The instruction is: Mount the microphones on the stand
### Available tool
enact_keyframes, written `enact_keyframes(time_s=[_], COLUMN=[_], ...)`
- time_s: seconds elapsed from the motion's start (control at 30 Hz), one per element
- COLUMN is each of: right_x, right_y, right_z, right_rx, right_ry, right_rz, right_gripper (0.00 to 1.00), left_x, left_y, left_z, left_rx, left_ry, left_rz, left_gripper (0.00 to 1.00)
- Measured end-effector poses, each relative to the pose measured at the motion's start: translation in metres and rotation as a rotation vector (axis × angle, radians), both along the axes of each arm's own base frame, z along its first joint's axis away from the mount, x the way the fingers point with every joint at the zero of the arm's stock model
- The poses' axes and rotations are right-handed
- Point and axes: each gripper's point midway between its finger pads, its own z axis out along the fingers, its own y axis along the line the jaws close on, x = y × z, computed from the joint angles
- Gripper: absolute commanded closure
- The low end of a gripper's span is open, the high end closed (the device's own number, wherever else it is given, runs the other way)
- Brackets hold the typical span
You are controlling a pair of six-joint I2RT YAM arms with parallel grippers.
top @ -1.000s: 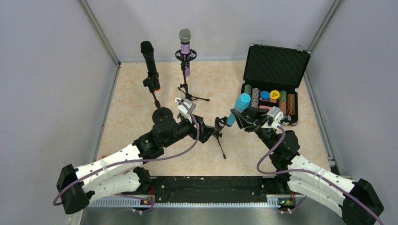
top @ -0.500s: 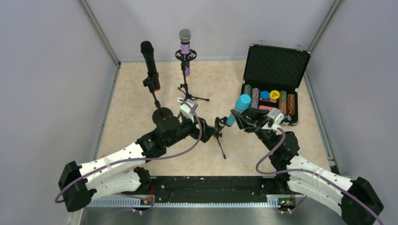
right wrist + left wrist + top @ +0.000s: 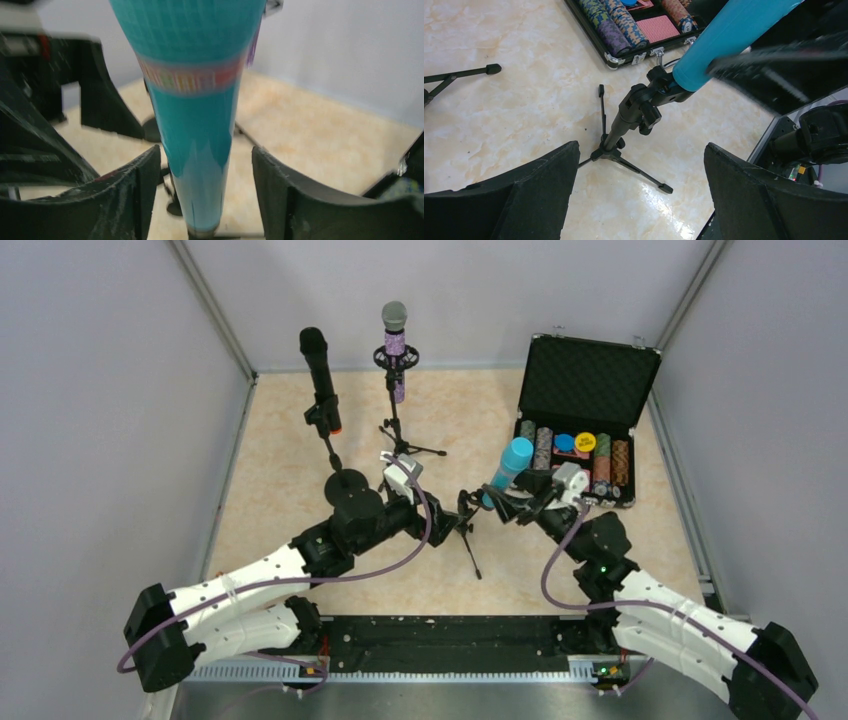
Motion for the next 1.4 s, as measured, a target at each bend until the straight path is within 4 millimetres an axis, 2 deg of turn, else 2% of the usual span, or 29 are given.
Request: enact_keyframes(time_s=[0.1,0.23,0.53,0.8,0.97,1.1,1.33,1.4], right_x=[0.002,-0.003,-0.015,-0.021,-0.029,-0.033,-0.035,-0.035], right_y=[0.004,0.003,-0.003,0.004,0.009,0.008,0.005,0.004], right_z=[-0.044,-0.063,-0.053,-0.050,-0.056,-0.057,-0.058,-0.060], right_rx=[-0.101,-0.137,-0.092,-0.094,-0.070,-0.051,-0.039,-0.042], right_ry=[0.143,0.219,0.247,0.365,0.443,0.480,0.505,0.513], right_rz=[0.011,0.023,0.037,0.081,0.123,0.130,0.122,0.115], right_gripper=[0.21,0.15,0.08,0.07,0.07,0.07,0.08,0.08], left_x=[0.001,-0.002,-0.001,0.022,0.035,0.042,0.051,0.050], left_y=[0.001,-0.002,-0.010,-0.023,-0.035,-0.039,-0.047,-0.048], left_z=[-0.002,0.000,0.006,-0.027,-0.034,-0.037,-0.043,-0.043], left_rx=[0.016,0.039,0.086,0.172,0.178,0.168,0.162,0.158], left_ry=[-0.020,-0.076,-0.227,-0.186,-0.177,-0.184,-0.181,-0.181], left_rz=[-0.008,-0.063,-0.170,-0.191,-0.196,-0.195,-0.203,-0.213], left_gripper=[0.01,0.01,0.01,0.01,0.04,0.12,0.38,0.41])
